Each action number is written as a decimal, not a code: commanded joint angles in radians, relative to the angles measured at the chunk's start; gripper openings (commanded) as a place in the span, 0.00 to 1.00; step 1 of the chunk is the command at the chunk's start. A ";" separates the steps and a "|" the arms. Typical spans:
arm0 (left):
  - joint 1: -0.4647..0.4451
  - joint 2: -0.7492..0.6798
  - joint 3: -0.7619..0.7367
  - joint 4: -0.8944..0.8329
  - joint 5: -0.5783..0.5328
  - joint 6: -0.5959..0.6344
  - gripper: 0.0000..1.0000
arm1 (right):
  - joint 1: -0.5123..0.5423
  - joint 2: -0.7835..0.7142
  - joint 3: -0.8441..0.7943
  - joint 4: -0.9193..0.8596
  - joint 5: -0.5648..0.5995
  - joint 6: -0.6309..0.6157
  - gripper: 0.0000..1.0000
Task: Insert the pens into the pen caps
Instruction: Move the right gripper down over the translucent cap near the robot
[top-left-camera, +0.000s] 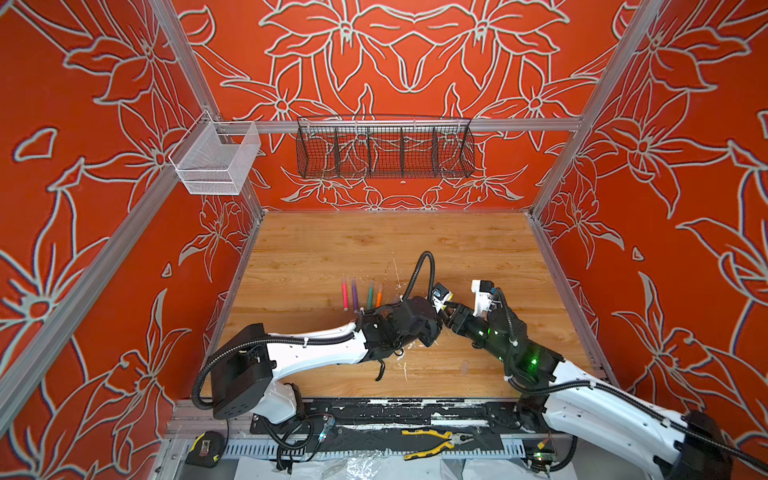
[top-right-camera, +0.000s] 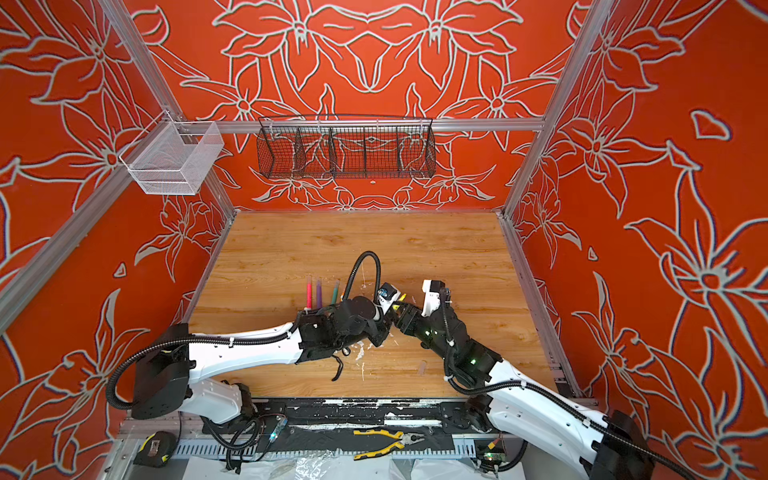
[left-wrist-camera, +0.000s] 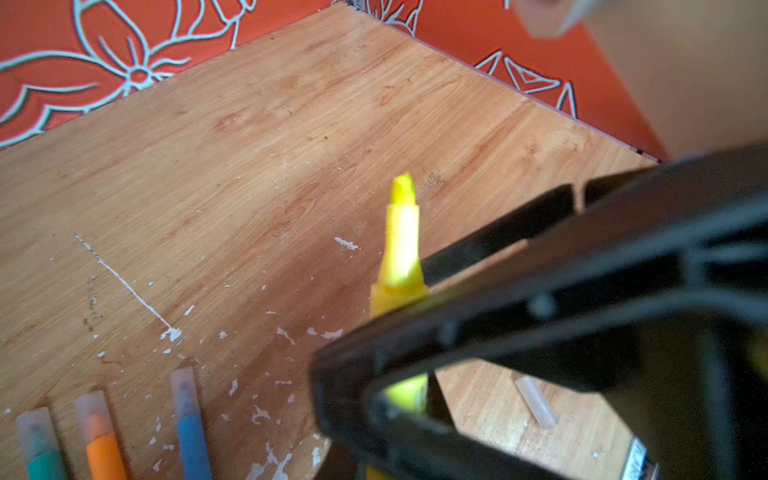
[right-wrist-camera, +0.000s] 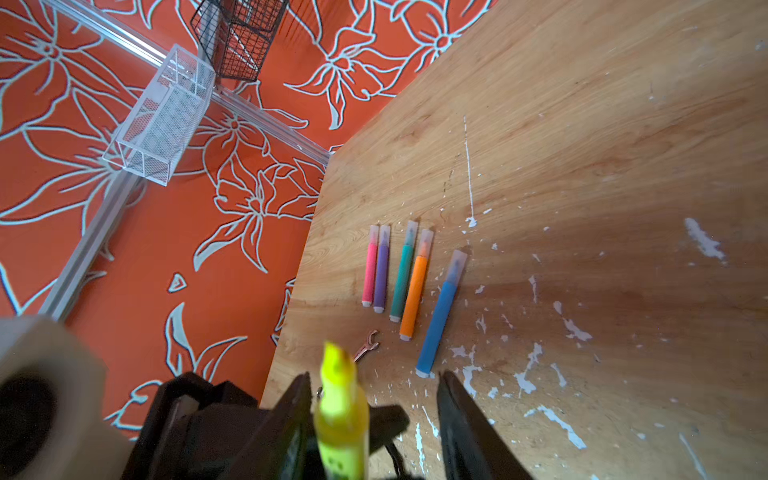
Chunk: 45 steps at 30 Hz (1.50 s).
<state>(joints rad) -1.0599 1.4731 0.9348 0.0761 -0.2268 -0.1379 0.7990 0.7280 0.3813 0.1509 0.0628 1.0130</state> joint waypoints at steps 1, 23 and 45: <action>0.094 -0.033 -0.045 0.030 -0.003 -0.073 0.00 | 0.006 -0.049 0.059 -0.238 0.110 -0.013 0.59; 0.317 -0.728 -0.560 -0.034 -0.079 -0.017 0.00 | 0.287 0.314 0.346 -0.963 0.246 0.022 0.65; 0.316 -0.869 -0.586 -0.073 0.062 -0.028 0.00 | 0.306 0.327 0.135 -0.839 0.063 0.114 0.65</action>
<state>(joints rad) -0.7467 0.6106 0.3550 0.0044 -0.1795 -0.1680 1.0992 1.0557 0.5285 -0.6937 0.1131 1.0946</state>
